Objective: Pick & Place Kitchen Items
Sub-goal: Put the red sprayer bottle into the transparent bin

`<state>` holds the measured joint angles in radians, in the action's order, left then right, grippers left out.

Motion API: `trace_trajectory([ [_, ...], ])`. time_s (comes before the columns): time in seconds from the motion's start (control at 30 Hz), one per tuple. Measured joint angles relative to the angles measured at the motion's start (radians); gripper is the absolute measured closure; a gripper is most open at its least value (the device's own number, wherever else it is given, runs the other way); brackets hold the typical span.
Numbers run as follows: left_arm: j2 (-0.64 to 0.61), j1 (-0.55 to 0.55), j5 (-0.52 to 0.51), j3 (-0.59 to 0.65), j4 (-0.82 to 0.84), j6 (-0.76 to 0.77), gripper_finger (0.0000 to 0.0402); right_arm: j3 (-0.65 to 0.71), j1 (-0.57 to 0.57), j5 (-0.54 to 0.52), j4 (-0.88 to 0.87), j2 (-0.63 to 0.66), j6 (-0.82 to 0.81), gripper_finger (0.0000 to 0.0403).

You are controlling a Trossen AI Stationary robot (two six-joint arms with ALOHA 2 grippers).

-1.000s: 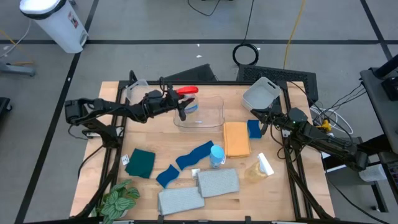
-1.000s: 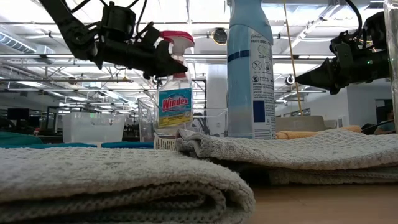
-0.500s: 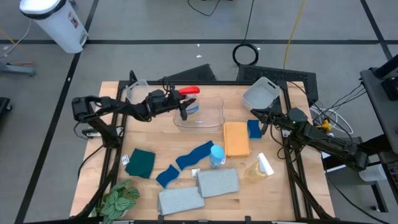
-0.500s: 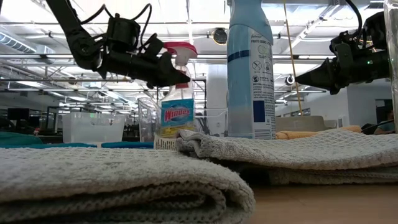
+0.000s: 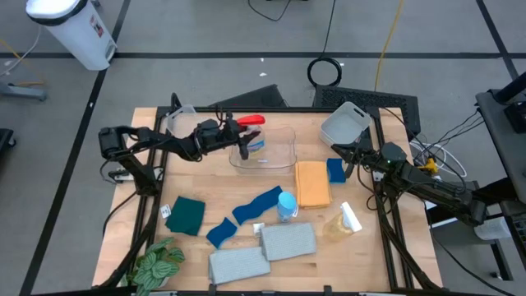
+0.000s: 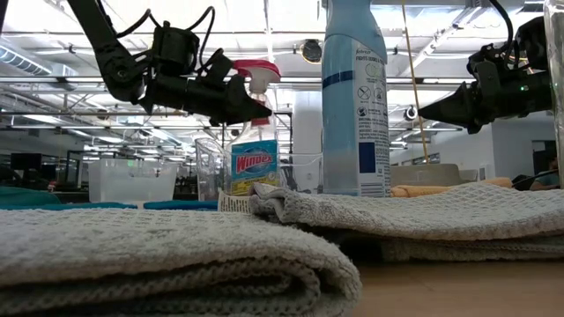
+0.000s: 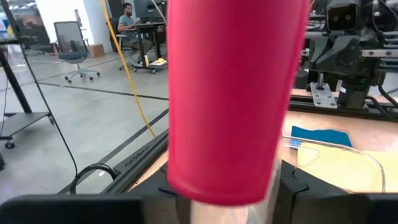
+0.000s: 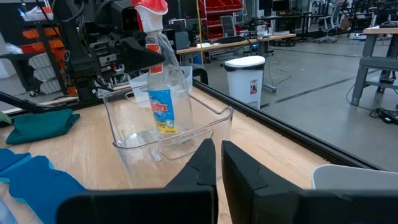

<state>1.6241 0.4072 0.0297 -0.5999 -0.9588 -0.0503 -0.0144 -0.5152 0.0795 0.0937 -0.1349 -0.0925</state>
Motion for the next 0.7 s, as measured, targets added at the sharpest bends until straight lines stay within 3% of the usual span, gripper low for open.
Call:
trace_trajectory([
  [0.4,0.002,-0.014,-0.013,0.001,0.021,0.048,0.0123,0.0,0.0,0.0,0.0,0.0,0.0,0.0399],
  [0.7,-0.015,-0.016,-0.013,0.001,0.021,0.038,0.0086,0.0,0.0,0.0,0.0,0.0,0.0,0.0399],
])
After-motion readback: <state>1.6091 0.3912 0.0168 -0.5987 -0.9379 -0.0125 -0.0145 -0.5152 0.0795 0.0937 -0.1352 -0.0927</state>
